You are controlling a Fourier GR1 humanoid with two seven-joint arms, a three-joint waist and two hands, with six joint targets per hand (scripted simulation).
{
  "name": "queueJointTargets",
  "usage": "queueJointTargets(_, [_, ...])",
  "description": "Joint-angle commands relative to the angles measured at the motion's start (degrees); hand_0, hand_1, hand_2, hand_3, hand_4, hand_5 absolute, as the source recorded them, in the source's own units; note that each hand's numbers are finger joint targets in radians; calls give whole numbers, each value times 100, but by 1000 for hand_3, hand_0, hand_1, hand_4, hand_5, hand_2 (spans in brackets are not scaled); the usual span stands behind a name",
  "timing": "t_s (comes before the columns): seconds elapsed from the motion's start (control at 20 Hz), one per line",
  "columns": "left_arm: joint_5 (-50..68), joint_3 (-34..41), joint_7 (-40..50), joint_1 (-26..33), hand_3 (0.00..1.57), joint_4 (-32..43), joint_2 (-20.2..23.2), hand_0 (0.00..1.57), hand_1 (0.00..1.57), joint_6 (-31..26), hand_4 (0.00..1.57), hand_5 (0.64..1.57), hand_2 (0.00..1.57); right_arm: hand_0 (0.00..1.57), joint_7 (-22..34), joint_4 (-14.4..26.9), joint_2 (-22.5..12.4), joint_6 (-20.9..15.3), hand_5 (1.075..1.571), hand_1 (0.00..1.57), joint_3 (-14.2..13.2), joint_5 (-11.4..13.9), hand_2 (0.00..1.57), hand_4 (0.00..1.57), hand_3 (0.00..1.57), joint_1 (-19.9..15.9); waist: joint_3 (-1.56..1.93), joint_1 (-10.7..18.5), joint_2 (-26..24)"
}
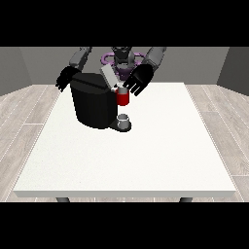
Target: Insert the coffee pod into the coffee machine and close the lid
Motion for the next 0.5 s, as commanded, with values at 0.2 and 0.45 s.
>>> queueJointTargets(0.2, [-141, -66, 42, 37, 962, -32, -94, 1050, 1050, 126, 364, 1571, 1119, 0, -298, 144, -26, -20, 1571, 0, -58, 27, 0, 434, 0, 23, -4, 40, 14])
queueJointTargets(0.45, [-141, -63, -374, 72, 865, 80, 274, 912, 912, -273, 363, 1571, 1022, 0, 27, -110, -33, 15, 1571, 0, 20, -82, 0, 459, 0, -39, -5, 56, -62])
